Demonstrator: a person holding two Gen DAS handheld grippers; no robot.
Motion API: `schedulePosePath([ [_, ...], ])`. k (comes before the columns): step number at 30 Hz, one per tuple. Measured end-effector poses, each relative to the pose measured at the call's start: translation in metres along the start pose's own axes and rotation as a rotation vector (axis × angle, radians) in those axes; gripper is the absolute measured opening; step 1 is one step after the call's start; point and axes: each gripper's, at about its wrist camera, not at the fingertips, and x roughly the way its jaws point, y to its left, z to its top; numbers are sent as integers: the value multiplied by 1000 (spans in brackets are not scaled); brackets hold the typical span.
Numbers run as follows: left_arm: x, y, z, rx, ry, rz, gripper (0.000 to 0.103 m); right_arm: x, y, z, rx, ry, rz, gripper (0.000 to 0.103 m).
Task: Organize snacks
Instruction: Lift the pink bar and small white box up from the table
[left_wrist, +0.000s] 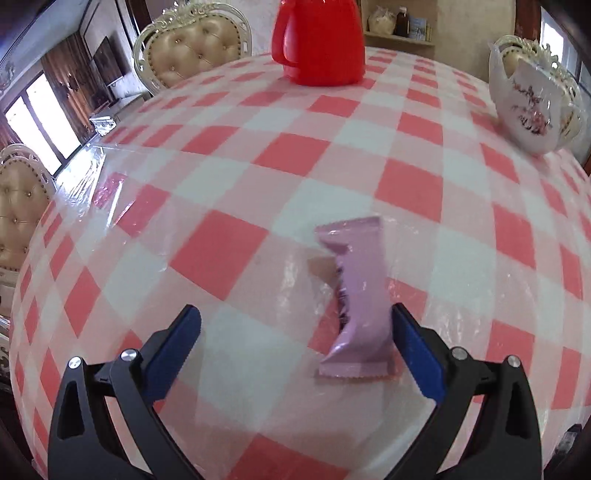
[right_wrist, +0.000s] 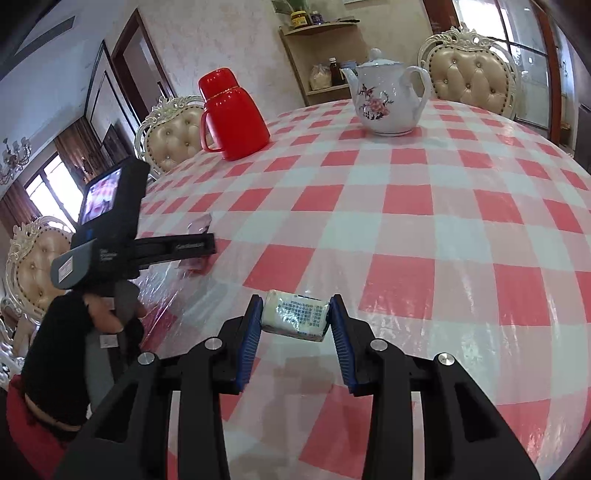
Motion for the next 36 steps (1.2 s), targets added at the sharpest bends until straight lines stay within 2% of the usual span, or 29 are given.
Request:
schedulePosePath([
  [2,-1,-3,0,6,-29,-60,101,0,0,0,0,-1,0,37],
  [4,1,-18,1,76,-83,-46,101,0,0,0,2,2,0,37],
  [6,5,-29,1,123,-90,-46,91,0,0,0,5,2,0,37],
  [8,0,-25,1,95,-105,-161,18,0,0,1,2,1,-1,37],
  [9,-2,-24,1,100,-104,-148,19,0,0,1,1,2,-2,37],
  [13,-10,-25,-7,102,-109,-216,19,6,-1,-1,2,15,-6,37],
  [18,-34,-31,-25,115,-147,-240,19,9,-3,-1,4,24,-2,37],
  [25,-66,-29,-79,101,-160,-272,19,11,-4,-2,0,44,29,37],
  [28,-79,-19,-104,77,-159,-274,19,11,0,-3,5,58,69,37],
  [36,-130,15,-158,5,-208,-311,19,-30,17,-35,-38,21,51,37],
])
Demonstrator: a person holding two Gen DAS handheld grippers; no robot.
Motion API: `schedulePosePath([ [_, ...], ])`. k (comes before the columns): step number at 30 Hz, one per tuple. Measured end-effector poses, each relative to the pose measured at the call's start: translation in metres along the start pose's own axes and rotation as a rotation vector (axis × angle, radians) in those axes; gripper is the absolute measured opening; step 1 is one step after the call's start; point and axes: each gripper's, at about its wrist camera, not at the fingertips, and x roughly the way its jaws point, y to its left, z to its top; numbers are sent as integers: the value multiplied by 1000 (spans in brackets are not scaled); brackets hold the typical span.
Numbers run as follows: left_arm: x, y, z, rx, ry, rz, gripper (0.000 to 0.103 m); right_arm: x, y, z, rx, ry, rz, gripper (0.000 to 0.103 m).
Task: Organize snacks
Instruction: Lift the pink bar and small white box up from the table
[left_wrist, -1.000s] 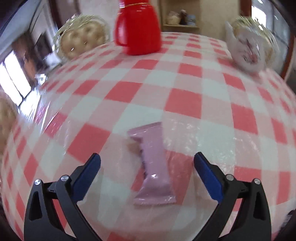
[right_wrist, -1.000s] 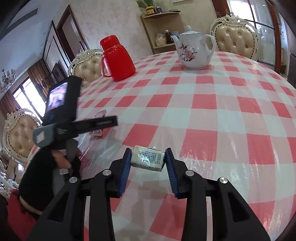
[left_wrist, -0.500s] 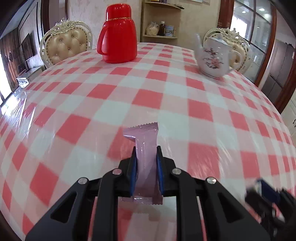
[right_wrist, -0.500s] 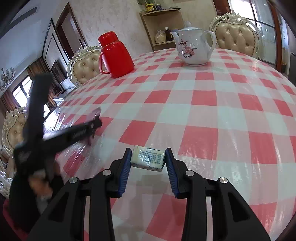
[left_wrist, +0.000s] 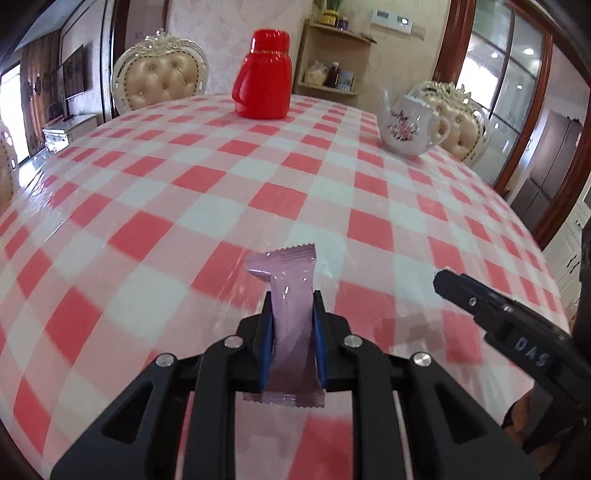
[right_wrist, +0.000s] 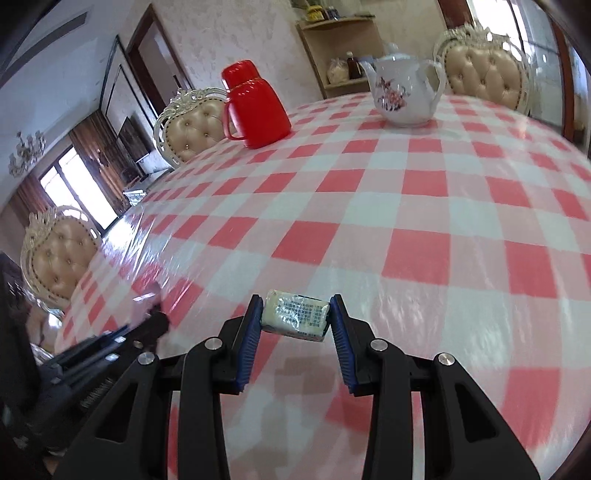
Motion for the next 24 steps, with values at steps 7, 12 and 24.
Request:
schedulePosePath([
  [7,-34,-6,-40,16,6,-22,19,-40,17,-46,-39,-9,-16,37],
  [12,-52,-7,-57,18,-3,-29,19,-57,17,-69,-8,-5,-8,37],
  [24,-107,5,-93,33,-22,-28,19,-95,34,-108,9,-17,15,37],
])
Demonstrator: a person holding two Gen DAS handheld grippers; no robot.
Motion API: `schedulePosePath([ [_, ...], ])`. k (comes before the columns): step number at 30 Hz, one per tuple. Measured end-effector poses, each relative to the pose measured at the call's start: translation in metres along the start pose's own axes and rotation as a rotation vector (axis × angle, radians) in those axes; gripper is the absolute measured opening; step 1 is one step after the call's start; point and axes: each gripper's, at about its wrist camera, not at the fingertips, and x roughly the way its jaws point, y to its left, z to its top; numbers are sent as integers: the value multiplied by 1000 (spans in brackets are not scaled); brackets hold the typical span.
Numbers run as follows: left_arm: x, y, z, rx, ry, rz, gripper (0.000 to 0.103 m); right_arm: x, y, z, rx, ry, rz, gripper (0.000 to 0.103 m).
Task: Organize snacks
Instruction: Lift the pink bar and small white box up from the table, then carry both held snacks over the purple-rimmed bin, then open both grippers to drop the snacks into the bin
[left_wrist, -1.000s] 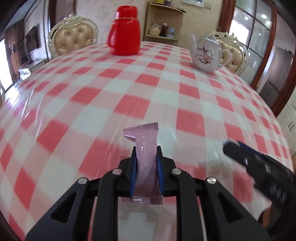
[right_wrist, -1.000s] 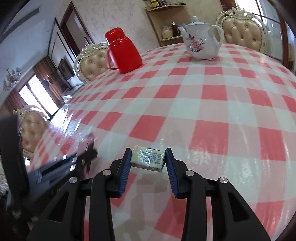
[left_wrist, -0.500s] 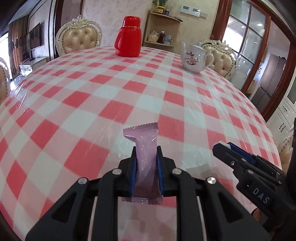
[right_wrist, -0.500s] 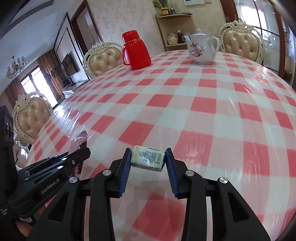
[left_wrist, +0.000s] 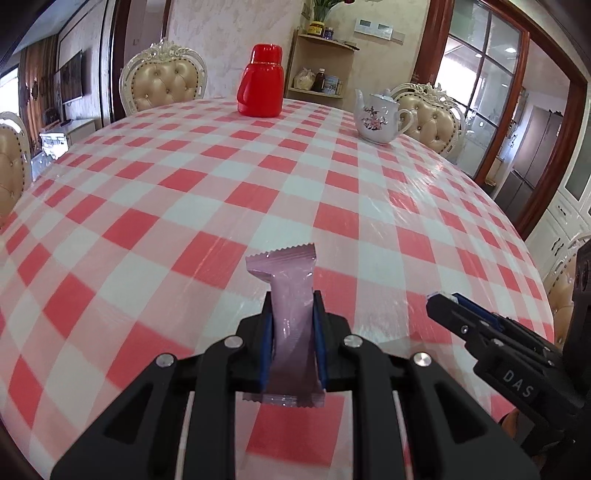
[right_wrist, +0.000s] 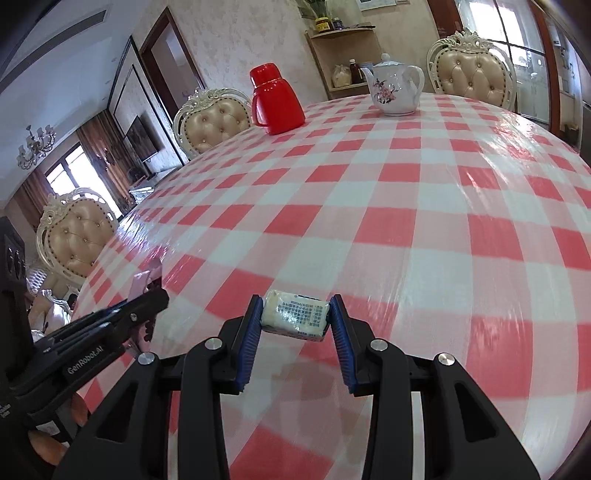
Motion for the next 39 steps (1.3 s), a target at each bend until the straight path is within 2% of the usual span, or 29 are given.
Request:
schedulePosePath([
  [9,-51,-4,-32,66,3,26,19,-42,28,-24,-61,-21,-5,37],
  [12,-75,2,-46,75,14,0,19,-57,45,-29,-96,-15,7,37],
  [16,-127,25,-62,109,-16,5,19,-74,100,-42,-232,-7,86,37],
  [21,-187,87,-78,109,-33,66,19,-80,186,-70,-430,43,248,37],
  [26,-218,161,-101,60,48,125,19,-74,268,-113,-609,146,391,37],
  [31,-235,218,-128,27,99,183,20,-69,335,-152,-759,221,459,37],
  [33,-235,236,-138,32,140,194,25,-64,353,-163,-791,243,478,38],
  [34,-236,244,-140,23,138,202,39,-61,362,-168,-804,253,485,42],
  [35,-237,252,-142,9,136,213,67,-58,370,-173,-818,261,482,48],
  [37,-237,263,-142,-24,115,239,91,-57,377,-180,-833,257,472,82],
  [38,-240,271,-143,-48,91,252,101,-55,378,-181,-836,257,471,84],
  [39,-241,279,-145,-69,84,267,101,-52,380,-183,-839,268,470,85],
])
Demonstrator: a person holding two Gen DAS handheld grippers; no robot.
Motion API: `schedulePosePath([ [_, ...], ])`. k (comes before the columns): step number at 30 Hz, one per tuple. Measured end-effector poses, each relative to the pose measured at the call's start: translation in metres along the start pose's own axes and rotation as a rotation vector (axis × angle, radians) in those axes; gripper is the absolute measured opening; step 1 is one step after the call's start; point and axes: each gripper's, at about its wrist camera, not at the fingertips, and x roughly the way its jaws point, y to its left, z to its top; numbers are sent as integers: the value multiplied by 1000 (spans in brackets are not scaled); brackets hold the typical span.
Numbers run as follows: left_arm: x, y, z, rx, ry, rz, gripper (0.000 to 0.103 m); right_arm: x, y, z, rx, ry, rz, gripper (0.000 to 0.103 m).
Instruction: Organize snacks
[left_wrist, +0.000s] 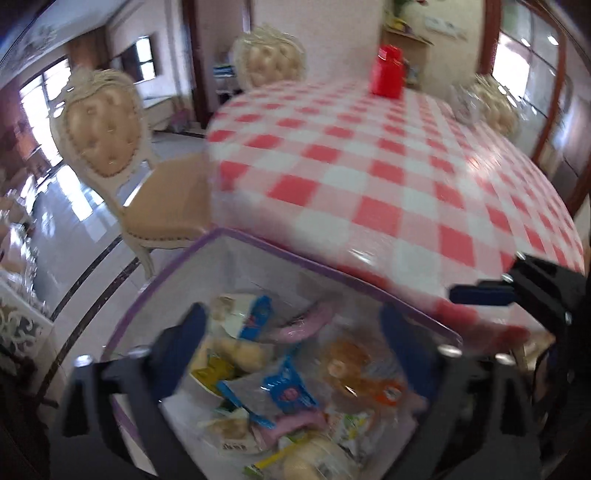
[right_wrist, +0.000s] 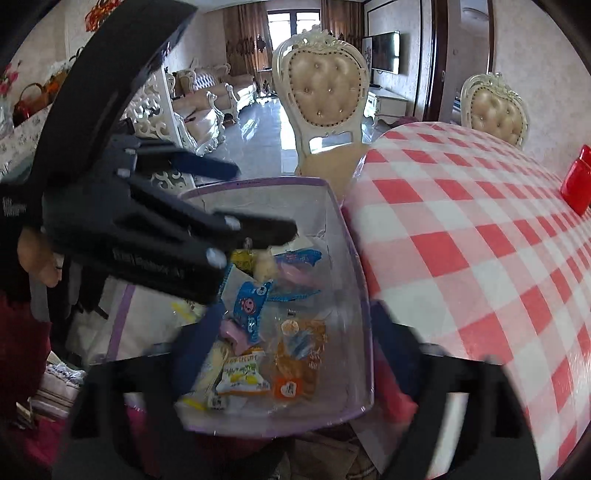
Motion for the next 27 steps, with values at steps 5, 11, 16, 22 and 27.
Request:
schedulePosePath([
  [5,4,24,2,-87,-16,110,101,17,3,3,31,56,28,87],
  [11,8,44,0,-201,19,180,101,40,12,8,37,150,16,87],
  [16,21,55,-6,-253,87,196,101,61,21,16,25,252,-53,87],
  [22,28,60,-12,-275,108,156,101,70,27,16,5,271,-72,87],
  [27,31,59,-13,-272,119,152,101,71,25,16,12,274,-74,87],
])
